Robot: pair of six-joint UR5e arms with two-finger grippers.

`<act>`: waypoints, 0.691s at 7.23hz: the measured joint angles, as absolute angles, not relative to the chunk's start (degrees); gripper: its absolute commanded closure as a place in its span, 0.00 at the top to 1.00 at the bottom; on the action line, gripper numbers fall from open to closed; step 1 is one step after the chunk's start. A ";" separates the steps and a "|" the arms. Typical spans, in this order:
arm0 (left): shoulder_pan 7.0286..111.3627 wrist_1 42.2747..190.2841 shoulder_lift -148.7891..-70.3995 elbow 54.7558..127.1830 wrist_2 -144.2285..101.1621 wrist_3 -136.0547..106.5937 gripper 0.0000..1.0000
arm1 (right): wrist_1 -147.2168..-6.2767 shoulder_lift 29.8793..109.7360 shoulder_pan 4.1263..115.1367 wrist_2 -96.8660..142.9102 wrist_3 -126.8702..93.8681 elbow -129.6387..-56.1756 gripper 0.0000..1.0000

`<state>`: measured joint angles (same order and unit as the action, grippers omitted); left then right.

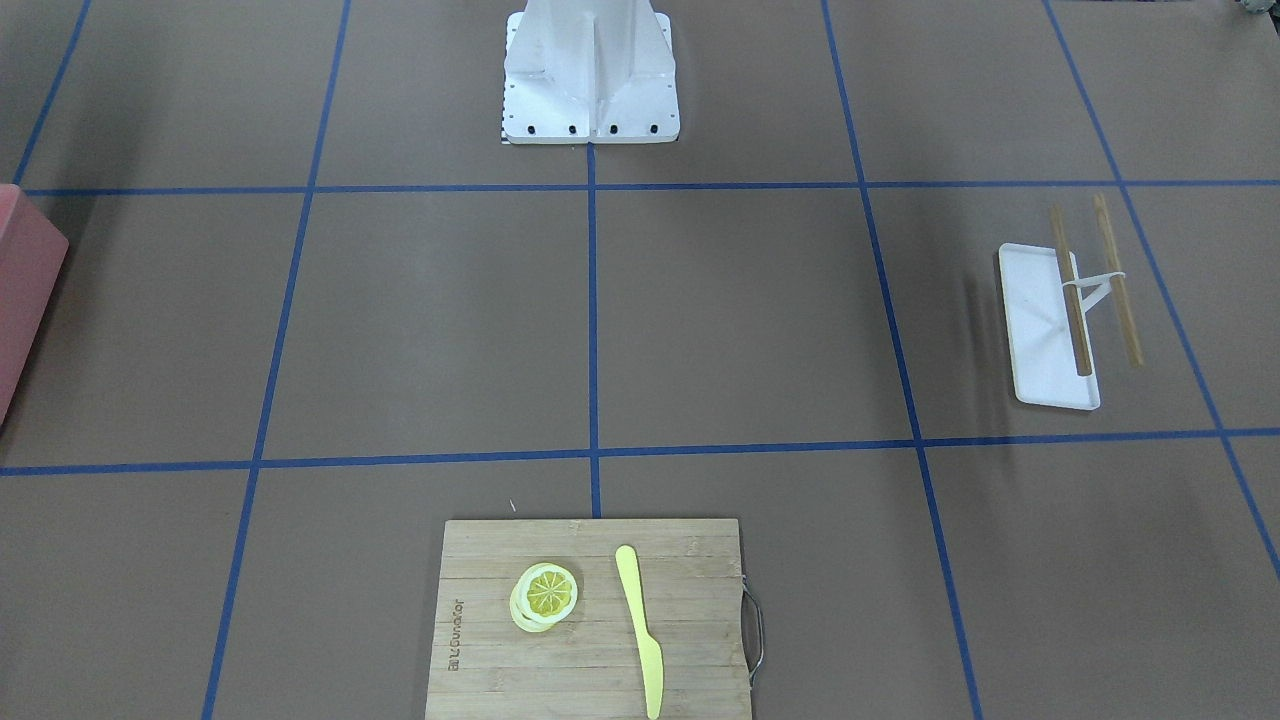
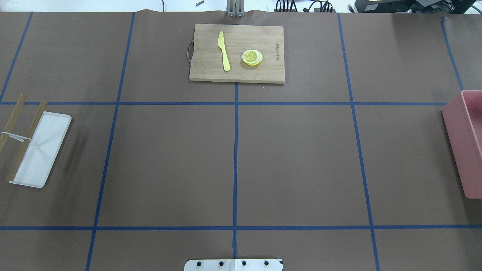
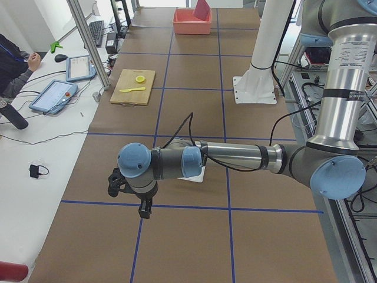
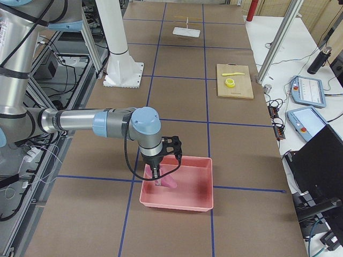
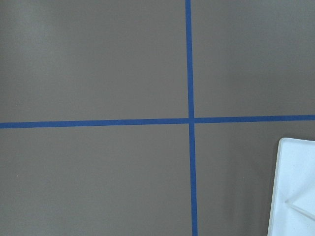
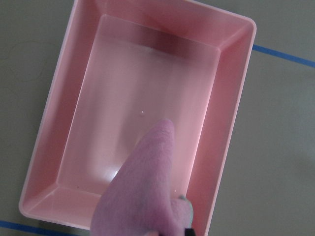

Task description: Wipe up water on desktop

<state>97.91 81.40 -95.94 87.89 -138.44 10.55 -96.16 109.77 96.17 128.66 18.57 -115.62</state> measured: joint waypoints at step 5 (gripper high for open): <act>97.88 81.39 -95.92 87.81 -138.35 10.51 0.98 | -95.44 108.68 96.03 128.80 19.17 -113.80 1.00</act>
<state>97.88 81.39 -95.92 87.81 -138.35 10.51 -95.44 108.68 96.03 128.80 19.17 -113.80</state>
